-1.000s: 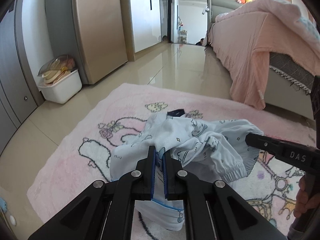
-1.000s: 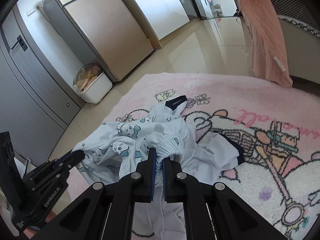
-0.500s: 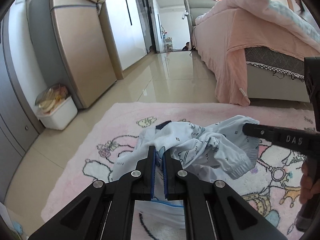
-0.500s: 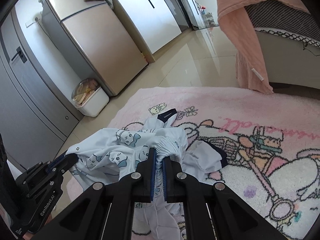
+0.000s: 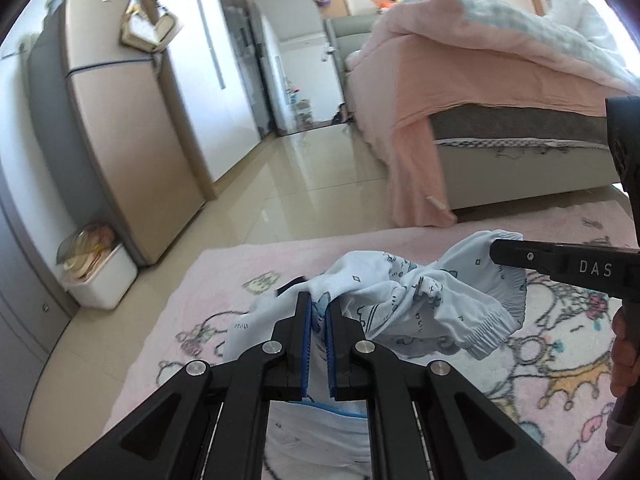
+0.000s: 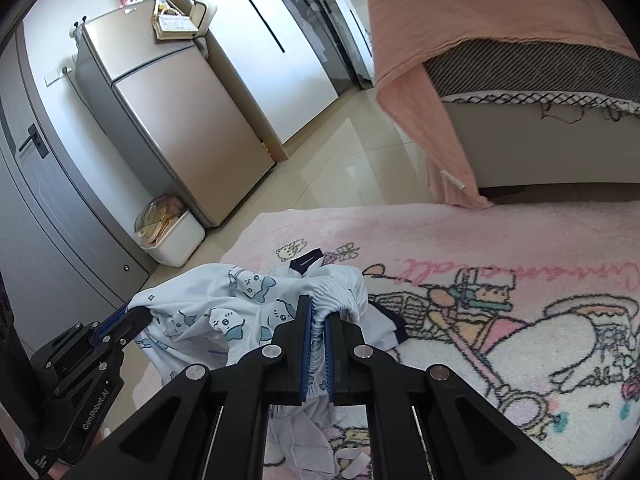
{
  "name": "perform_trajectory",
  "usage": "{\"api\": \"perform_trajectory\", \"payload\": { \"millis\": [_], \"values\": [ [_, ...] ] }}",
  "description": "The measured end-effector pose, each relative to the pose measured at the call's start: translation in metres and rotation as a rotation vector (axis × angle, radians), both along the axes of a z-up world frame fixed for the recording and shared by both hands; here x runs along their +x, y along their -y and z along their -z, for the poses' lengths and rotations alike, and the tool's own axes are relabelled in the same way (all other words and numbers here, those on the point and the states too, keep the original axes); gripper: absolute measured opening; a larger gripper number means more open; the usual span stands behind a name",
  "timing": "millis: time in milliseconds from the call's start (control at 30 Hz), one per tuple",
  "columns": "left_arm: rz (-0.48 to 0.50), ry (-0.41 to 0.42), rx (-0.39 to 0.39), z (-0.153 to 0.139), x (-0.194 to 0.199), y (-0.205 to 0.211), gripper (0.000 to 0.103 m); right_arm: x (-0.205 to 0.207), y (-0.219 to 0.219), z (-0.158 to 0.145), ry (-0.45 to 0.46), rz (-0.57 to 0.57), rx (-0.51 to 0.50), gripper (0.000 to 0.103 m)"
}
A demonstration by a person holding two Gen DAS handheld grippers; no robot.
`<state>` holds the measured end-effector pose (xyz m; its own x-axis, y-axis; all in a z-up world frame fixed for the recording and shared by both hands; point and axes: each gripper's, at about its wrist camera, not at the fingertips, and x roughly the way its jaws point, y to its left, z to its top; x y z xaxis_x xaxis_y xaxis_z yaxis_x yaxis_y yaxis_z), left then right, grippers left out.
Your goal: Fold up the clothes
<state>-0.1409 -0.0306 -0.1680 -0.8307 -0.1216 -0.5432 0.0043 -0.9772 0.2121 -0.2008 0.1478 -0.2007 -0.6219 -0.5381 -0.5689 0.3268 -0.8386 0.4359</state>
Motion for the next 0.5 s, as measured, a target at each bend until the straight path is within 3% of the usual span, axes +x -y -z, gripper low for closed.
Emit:
{"api": "perform_trajectory", "payload": {
  "millis": [500],
  "values": [
    [0.214, 0.013, 0.025, -0.009, 0.003, -0.094, 0.005, 0.044, -0.12, -0.014, -0.019, 0.227, -0.003, 0.004]
  ]
}}
